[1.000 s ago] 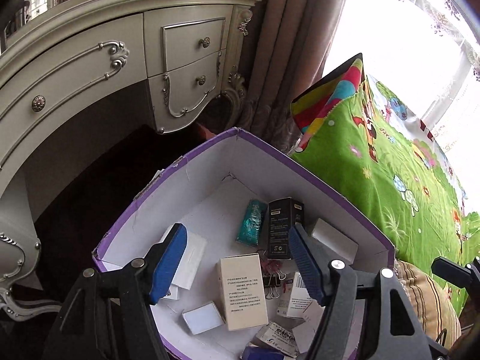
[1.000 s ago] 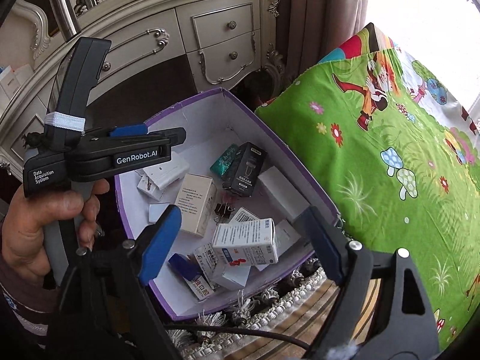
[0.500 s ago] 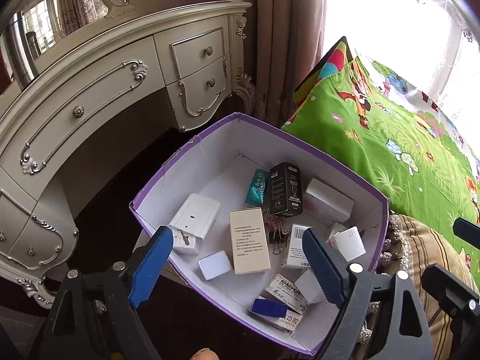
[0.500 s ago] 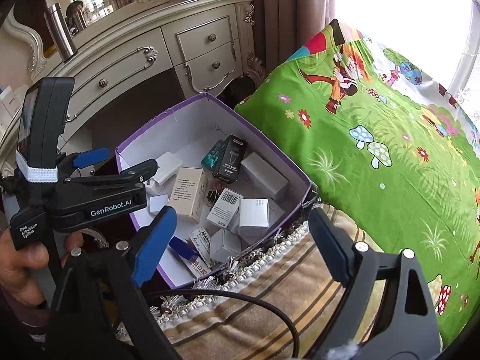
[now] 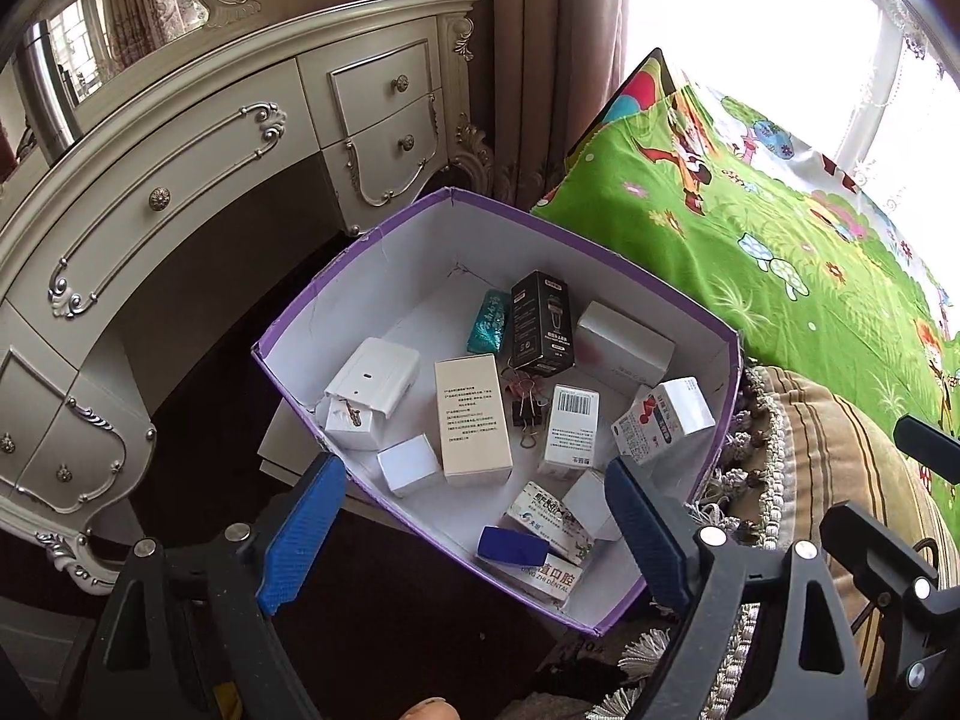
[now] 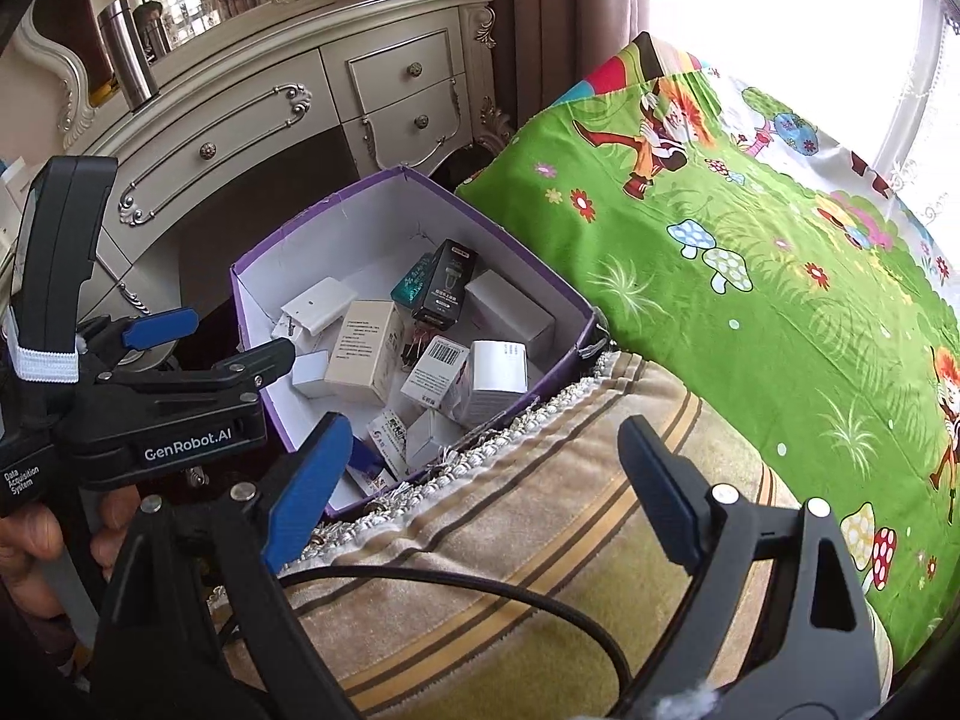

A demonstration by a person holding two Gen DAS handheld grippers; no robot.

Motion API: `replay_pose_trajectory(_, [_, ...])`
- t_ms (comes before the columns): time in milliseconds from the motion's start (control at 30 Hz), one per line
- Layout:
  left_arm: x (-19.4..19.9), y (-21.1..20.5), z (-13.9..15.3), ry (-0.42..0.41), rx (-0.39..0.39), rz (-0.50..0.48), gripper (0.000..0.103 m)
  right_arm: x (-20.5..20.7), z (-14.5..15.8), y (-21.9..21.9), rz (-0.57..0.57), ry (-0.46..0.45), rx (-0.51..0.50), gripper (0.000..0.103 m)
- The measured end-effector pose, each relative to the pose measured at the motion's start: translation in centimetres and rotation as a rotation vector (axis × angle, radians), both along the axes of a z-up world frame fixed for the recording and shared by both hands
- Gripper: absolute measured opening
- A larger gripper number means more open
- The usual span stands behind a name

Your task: Organize rigid objects

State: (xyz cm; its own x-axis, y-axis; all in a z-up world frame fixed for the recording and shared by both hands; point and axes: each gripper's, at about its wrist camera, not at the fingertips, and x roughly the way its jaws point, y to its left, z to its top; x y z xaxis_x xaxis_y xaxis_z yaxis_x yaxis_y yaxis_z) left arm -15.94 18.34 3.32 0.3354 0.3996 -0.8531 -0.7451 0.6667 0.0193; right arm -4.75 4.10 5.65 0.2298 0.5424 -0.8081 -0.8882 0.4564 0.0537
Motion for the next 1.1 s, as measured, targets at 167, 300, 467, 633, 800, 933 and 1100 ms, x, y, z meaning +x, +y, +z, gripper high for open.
replay_pose_trajectory(167, [-0.09,0.33,-0.41,0.005,-0.017,0.008,0.089,-0.23,-0.34,0.32,0.012,-0.002,-0.011,0.092])
replay_pose_trajectory(300, [-0.13,0.33,-0.53,0.007,-0.017,0.011,0.089,-0.28,-0.55,0.45,0.017,0.001,-0.017,0.092])
replay_pose_trajectory(467, [-0.07,0.28,-0.43,0.008,-0.018,0.01,0.089,-0.23,-0.66,0.49,0.02,0.006,-0.019,0.092])
replay_pose_trajectory(633, [-0.11,0.3,-0.25,0.007,-0.014,0.011,0.089,-0.19,-0.72,0.53,0.019,0.008,-0.02,0.092])
replay_pose_trajectory(800, [-0.12,0.29,-0.3,0.008,-0.013,0.012,0.089,-0.25,-0.79,0.53,0.022,0.008,-0.021,0.092])
replay_pose_trajectory(933, [-0.16,0.3,-0.33,0.008,-0.012,0.013,0.089,-0.26,-0.87,0.54,0.022,0.01,-0.023,0.092])
replay_pose_trajectory(1100, [-0.2,0.43,-0.47,0.011,-0.016,0.013,0.089,-0.26,-0.96,0.51,0.024,0.011,-0.024,0.092])
